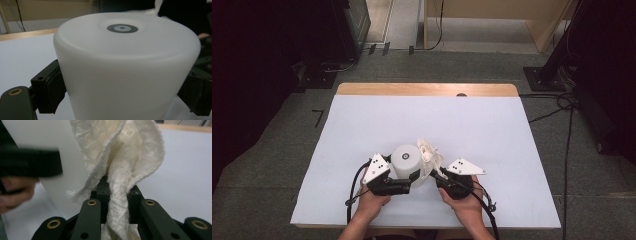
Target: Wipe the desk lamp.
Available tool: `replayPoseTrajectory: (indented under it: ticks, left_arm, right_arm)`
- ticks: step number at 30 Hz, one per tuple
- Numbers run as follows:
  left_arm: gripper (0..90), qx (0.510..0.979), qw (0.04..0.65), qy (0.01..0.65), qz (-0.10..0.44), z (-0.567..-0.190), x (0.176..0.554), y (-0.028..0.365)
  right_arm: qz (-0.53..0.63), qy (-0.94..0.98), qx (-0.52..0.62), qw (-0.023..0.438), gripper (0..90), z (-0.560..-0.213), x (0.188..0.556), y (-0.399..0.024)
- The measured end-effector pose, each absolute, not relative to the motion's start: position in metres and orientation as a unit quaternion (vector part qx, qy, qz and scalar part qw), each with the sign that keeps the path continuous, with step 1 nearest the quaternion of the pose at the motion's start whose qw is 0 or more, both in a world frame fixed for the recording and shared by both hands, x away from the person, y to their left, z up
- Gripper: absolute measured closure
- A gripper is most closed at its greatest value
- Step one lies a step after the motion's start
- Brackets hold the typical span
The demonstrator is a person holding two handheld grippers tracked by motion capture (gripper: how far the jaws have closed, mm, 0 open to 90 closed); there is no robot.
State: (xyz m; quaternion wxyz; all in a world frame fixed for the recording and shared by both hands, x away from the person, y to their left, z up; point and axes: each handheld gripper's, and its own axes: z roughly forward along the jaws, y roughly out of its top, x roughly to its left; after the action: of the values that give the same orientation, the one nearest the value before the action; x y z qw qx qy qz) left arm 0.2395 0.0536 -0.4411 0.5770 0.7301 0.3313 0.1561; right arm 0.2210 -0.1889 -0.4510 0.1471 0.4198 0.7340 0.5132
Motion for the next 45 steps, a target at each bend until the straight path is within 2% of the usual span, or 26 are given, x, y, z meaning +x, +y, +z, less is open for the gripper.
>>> replayPoseTrajectory:
  ticks: [3,6,7,11,14,24,29,31,34,40,45]
  left_arm:
    - [8.6,0.725,0.583,0.331,0.16,-0.44,0.241,0.057]
    - [8.5,0.72,0.574,0.333,0.202,-0.444,0.245,0.06]
    - [8.5,0.725,0.562,0.334,0.216,-0.45,0.248,0.062]
    - [8.5,0.732,0.542,0.337,0.238,-0.464,0.254,0.066]
    - [8.4,0.747,0.522,0.323,0.255,-0.472,0.256,0.065]
    - [8.2,0.734,0.535,0.334,0.253,-0.481,0.257,0.07]
    - [7.5,0.735,0.507,0.364,0.264,-0.474,0.253,0.067]
    - [3.4,0.728,0.503,0.381,0.268,-0.47,0.25,0.066]
    - [1.8,0.719,0.497,0.399,0.278,-0.467,0.245,0.061]
    - [2.1,0.711,0.454,0.436,0.313,-0.473,0.244,0.043]
    - [7.6,0.702,0.45,0.449,0.321,-0.475,0.244,0.039]
  right_arm:
    - [0.495,0.746,0.418,0.153,77.9,-0.456,0.222,-0.187]
    - [0.501,0.722,0.434,0.199,77.9,-0.449,0.22,-0.196]
    - [0.51,0.702,0.44,0.231,78.0,-0.438,0.218,-0.207]
    - [0.507,0.686,0.444,0.274,77.9,-0.423,0.216,-0.225]
    - [0.486,0.682,0.456,0.301,77.6,-0.424,0.219,-0.236]
    - [0.456,0.711,0.46,0.274,77.4,-0.448,0.228,-0.231]
    - [0.45,0.719,0.458,0.265,77.2,-0.453,0.228,-0.228]
    - [0.447,0.721,0.461,0.261,77.2,-0.455,0.229,-0.228]
    - [0.447,0.722,0.46,0.26,77.2,-0.456,0.23,-0.229]
    - [0.447,0.724,0.46,0.254,76.9,-0.459,0.231,-0.227]
    - [0.445,0.727,0.459,0.251,76.9,-0.462,0.232,-0.225]
